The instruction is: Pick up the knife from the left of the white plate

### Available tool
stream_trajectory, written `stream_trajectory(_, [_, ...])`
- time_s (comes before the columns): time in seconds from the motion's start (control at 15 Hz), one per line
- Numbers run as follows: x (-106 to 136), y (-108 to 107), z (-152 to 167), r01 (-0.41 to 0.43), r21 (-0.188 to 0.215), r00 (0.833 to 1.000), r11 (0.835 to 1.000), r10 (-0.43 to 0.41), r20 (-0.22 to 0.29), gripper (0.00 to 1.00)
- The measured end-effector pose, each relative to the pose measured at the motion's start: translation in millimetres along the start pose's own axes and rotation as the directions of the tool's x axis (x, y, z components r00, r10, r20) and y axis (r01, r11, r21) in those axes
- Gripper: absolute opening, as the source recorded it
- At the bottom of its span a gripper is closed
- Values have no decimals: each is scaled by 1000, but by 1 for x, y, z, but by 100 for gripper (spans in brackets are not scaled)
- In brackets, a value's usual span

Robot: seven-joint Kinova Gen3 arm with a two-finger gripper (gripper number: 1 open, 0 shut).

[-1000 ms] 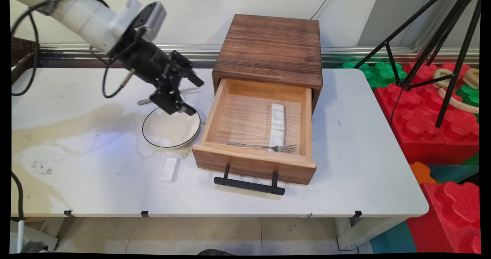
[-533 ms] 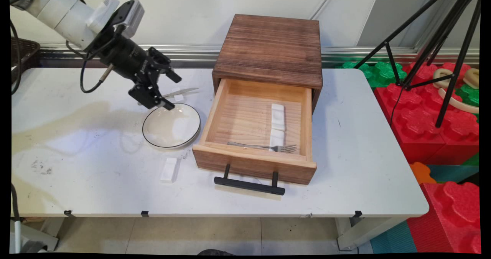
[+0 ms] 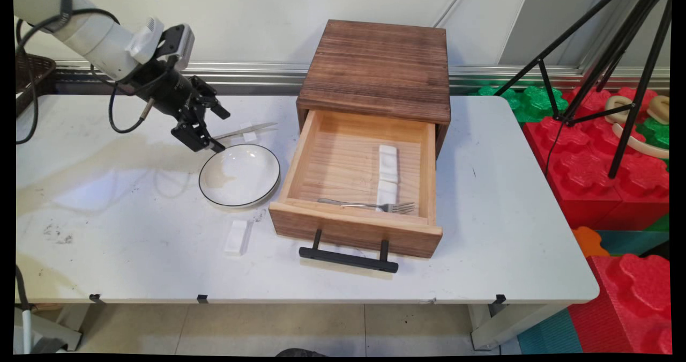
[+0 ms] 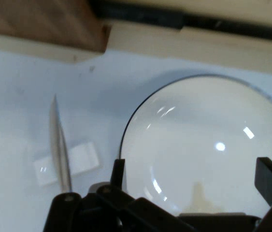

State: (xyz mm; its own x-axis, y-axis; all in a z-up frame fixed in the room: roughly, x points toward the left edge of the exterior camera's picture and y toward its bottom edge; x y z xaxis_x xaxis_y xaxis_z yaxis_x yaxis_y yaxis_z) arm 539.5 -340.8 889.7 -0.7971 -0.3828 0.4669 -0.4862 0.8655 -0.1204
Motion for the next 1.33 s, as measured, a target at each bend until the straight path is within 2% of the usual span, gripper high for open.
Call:
stream_trajectory(0.27, [-21, -19, 15, 45, 25, 998, 999, -46, 48, 100])
stream_trajectory(0.73, [-45, -54, 37, 123, 72, 987, 990, -130, 99, 100])
stream_trajectory(1.33, [-51, -84, 65, 137, 78, 980, 988, -146, 132, 100])
